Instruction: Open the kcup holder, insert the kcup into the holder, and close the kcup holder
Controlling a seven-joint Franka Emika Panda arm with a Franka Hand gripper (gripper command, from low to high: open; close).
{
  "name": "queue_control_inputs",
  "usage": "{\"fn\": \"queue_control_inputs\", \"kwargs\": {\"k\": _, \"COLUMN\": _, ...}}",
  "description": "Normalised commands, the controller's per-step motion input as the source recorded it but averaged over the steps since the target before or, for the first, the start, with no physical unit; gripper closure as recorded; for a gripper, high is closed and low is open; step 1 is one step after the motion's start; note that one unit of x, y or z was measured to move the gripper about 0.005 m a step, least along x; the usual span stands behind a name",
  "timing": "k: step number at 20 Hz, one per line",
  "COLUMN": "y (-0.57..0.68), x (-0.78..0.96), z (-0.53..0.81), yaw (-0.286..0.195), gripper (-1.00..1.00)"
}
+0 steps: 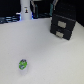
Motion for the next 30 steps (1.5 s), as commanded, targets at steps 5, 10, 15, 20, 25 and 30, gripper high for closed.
{"fn": "queue_control_inputs", "kwargs": {"k": 5, "y": 0.78, "x": -0.11, "z": 0.06, "yaw": -0.177, "gripper": -1.0}}
{"fn": "queue_control_inputs", "kwargs": {"k": 10, "y": 0.82, "x": -0.06, "z": 0.03, "yaw": -0.188, "gripper": -1.0}}
{"fn": "queue_control_inputs", "kwargs": {"k": 15, "y": 0.84, "x": -0.06, "z": -0.01, "yaw": -0.177, "gripper": -1.0}}
{"fn": "queue_control_inputs", "kwargs": {"k": 20, "y": 0.79, "x": -0.17, "z": -0.11, "yaw": -0.167, "gripper": -1.0}}
{"fn": "queue_control_inputs", "kwargs": {"k": 25, "y": 0.65, "x": -0.29, "z": -0.22, "yaw": -0.155, "gripper": -1.0}}
{"fn": "queue_control_inputs", "kwargs": {"k": 30, "y": 0.59, "x": -0.28, "z": -0.27, "yaw": -0.157, "gripper": -1.0}}
